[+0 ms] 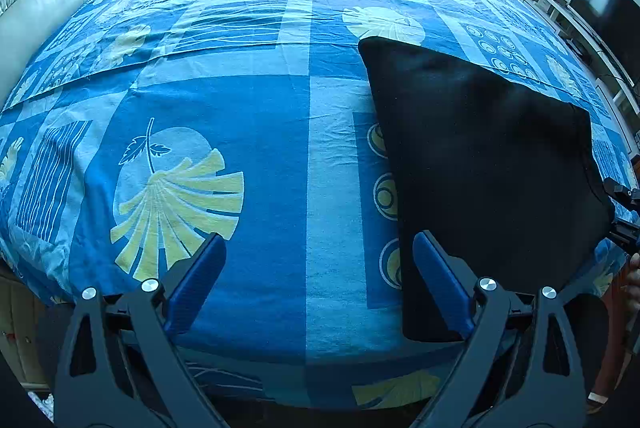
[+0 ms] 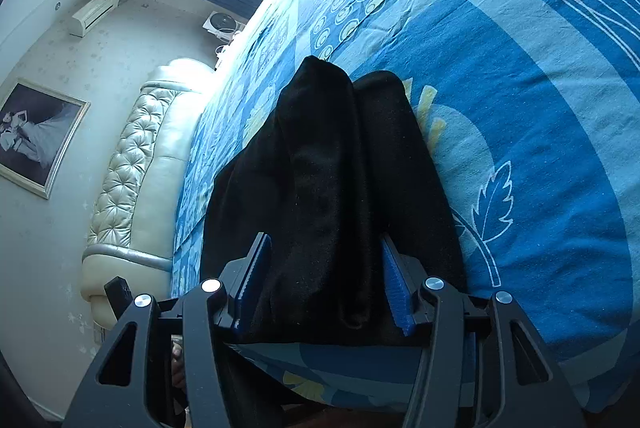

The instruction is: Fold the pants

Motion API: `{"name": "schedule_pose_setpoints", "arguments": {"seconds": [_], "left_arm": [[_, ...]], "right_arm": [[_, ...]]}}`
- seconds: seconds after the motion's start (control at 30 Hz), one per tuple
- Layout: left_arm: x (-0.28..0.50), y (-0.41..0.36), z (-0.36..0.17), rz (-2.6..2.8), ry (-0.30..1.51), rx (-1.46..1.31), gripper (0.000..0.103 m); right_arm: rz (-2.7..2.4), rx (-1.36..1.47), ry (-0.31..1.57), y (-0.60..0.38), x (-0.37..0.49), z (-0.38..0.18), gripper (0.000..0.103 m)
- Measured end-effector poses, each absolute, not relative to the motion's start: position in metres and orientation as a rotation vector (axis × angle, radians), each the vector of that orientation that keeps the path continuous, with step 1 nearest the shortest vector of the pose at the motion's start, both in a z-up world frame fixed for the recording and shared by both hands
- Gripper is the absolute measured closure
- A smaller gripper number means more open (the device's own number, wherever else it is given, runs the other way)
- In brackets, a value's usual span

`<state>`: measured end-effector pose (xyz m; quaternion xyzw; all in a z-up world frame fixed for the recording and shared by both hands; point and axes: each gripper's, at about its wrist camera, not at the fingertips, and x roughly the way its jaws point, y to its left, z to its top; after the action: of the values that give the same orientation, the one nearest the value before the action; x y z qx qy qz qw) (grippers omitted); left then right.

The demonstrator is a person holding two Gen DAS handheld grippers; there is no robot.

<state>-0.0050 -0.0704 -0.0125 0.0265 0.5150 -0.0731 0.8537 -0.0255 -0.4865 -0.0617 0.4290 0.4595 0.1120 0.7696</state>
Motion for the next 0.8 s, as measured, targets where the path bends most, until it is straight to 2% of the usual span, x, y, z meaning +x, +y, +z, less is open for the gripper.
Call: {"name": "schedule_pose_setpoints", "arguments": {"seconds": [0.03, 0.07, 0.1, 0.33, 0.57, 0.8], "left_arm": [[-0.005, -0.069, -0.013, -0.152, 1.087, 0.050, 0.009], [-0.004, -0.068, -0.014, -0.153, 1.089, 0.045, 0.009], [-0.004, -0.067, -0.015, -0.154, 1.092, 0.040, 0.009], [-0.004, -0.069, -0.010, -0.199, 1.093, 0.002, 0.009], [-0.003, -0.081, -0.011, -0.241, 1.094, -0.015, 0.009], [-0.003, -0.088, -0.014, -0.243, 1.099, -0.015, 0.009]], "right_arm": [[0.250, 0.916, 0.996, -0.482, -0.023, -0.060, 0.054], [0.256, 0.889, 0.998, -0.477, -0.021, -0.058, 0.076], [0.270, 0.861, 1.005, -0.472, -0.019, -0.055, 0.087], [0.229, 0.764, 0.920, -0.482, -0.028, -0.016, 0.091], [0.123, 0.848, 0.970, -0.515, -0.042, -0.061, 0.091], [0.138, 0.869, 0.960, -0.518, -0.045, -0.065, 0.089]]}}
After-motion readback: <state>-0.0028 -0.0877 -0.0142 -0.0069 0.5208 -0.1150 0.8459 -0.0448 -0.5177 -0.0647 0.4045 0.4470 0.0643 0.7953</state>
